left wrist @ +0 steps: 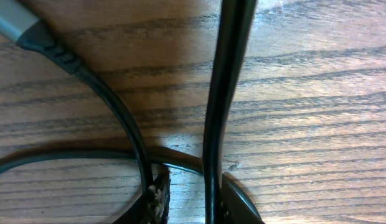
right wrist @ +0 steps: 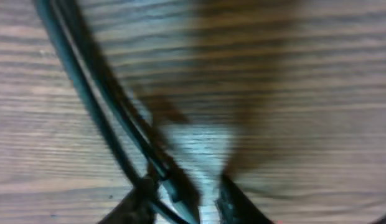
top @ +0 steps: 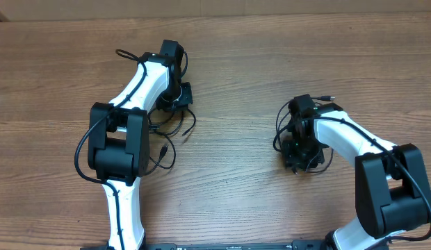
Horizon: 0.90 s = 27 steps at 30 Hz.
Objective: Untangle cables
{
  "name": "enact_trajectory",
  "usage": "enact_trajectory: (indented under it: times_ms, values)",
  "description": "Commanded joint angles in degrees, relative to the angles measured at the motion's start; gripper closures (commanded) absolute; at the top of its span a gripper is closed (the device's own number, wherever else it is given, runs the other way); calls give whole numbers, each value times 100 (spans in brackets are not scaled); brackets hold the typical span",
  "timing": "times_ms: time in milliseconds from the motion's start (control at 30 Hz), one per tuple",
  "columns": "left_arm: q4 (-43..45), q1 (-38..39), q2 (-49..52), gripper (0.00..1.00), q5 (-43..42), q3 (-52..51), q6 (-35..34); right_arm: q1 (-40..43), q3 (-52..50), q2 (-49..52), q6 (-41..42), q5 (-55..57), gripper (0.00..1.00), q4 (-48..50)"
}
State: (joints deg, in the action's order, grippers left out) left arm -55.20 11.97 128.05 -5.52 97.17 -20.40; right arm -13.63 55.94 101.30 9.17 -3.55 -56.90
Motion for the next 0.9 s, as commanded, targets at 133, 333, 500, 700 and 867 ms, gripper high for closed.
enact_trajectory:
  times_ms: [133,333,500,700,867]
  values:
    - [42,63,216,77,-153,-177,114,-319,-168,61,1620,201,91,280]
    - [46,66,216,66,-155,-177,109,-643,-315,61,2107,199,96,660]
    - [63,66,216,67,-155,-177,109,-743,-483,61,2107,-269,96,1156]
    - [227,81,216,68,-160,-177,107,-741,-542,61,2109,-614,96,1353]
    - [232,81,216,71,-160,-177,109,-741,-542,61,2284,-664,96,1355]
